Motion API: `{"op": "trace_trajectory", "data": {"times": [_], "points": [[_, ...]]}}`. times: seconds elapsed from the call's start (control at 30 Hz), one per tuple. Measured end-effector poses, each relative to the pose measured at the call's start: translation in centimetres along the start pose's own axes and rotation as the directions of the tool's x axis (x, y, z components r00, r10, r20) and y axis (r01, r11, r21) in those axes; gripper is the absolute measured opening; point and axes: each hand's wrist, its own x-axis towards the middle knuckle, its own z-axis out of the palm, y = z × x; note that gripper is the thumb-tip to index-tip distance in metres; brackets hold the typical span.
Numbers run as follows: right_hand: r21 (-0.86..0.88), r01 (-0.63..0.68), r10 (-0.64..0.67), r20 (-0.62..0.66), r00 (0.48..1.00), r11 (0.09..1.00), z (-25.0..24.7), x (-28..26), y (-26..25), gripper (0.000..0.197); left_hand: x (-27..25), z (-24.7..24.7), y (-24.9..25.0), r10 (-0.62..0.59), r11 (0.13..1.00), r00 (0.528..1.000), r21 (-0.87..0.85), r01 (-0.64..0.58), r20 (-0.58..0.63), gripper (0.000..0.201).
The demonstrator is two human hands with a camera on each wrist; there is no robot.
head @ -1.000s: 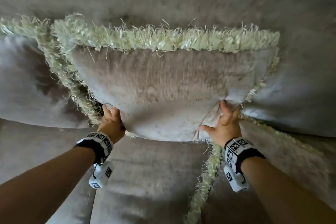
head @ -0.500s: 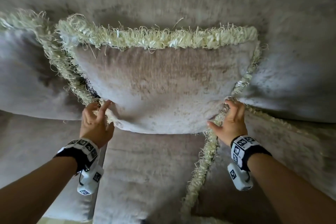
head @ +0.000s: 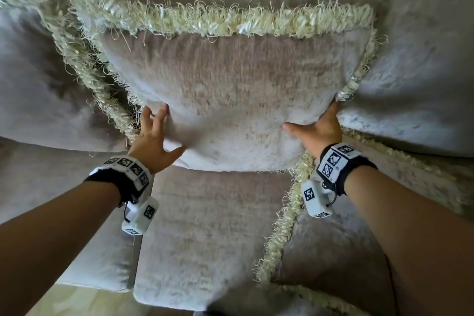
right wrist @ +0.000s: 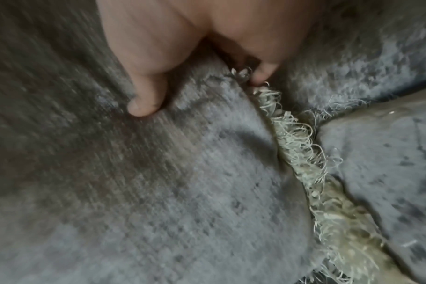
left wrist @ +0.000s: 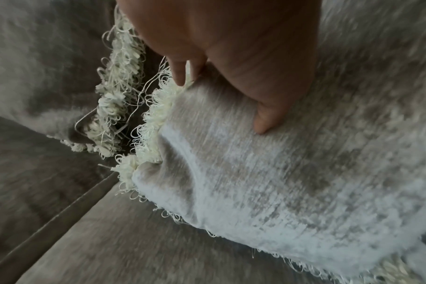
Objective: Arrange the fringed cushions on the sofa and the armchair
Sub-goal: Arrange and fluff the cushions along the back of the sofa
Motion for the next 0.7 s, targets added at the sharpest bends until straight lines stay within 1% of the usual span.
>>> {"op": "trace_trajectory", "data": {"times": [0.07, 0.13, 0.2, 0.23, 0.27, 0.33, 0.37, 0.43, 0.53, 0.63, 0.7], "points": [[-0.065, 0.024, -0.023, 0.003, 1.0, 0.998, -0.8, -0.2, 0.0, 0.1, -0.1, 0.0, 0.3, -0.01, 1.0, 1.0, 0.006, 0.01, 0.026, 0.11], [-0.145, 0.038, -0.041, -0.02, 0.999, 0.989, -1.7, -0.6, -0.3, 0.081, -0.4, 0.0, 0.5, 0.001, 1.0, 0.999, -0.014, -0.001, 0.033, 0.109], [-0.19, 0.031, -0.043, -0.061, 0.997, 0.981, -2.5, -1.0, -0.4, 0.069, -0.8, 0.1, 0.6, 0.026, 0.999, 0.999, -0.027, -0.025, 0.034, 0.106], [-0.206, 0.034, -0.052, -0.08, 0.995, 0.978, -2.8, -1.2, -0.5, 0.066, -1.0, 0.1, 0.6, 0.048, 0.998, 0.998, -0.034, -0.047, 0.03, 0.104], [-0.22, 0.034, -0.058, -0.104, 0.993, 0.975, -2.9, -1.3, -0.2, 0.066, -1.1, 0.2, 0.5, 0.081, 0.996, 0.996, -0.042, -0.08, 0.027, 0.104], [-0.223, 0.025, -0.06, -0.151, 0.987, 0.975, -2.8, -1.2, 0.5, 0.072, -0.9, 0.7, 0.6, 0.134, 0.99, 0.991, -0.053, -0.133, 0.024, 0.102], [-0.219, 0.016, -0.053, -0.163, 0.985, 0.976, -2.4, -1.1, 0.9, 0.077, -0.6, 0.9, 0.7, 0.128, 0.991, 0.991, -0.048, -0.127, 0.033, 0.102], [-0.22, -0.028, -0.012, -0.181, 0.983, 0.975, -1.5, -0.6, 1.8, 0.086, 0.1, 1.6, 1.3, 0.067, 0.998, 0.996, -0.001, -0.068, 0.06, 0.103], [-0.261, -0.052, 0.003, -0.185, 0.983, 0.964, -0.5, 0.7, 2.7, 0.09, 0.8, 2.4, 2.0, -0.005, 0.997, 0.998, 0.082, 0.0, 0.058, 0.102], [-0.271, -0.031, -0.013, -0.157, 0.987, 0.962, -0.8, 1.5, 3.1, 0.093, 0.6, 3.0, 1.7, 0.004, 0.995, 0.999, 0.101, -0.007, 0.035, 0.102], [-0.289, -0.021, -0.016, -0.127, 0.992, 0.957, -1.3, 1.4, 3.2, 0.09, 0.4, 3.5, 1.4, 0.003, 0.994, 0.999, 0.105, -0.006, 0.032, 0.102]]}}
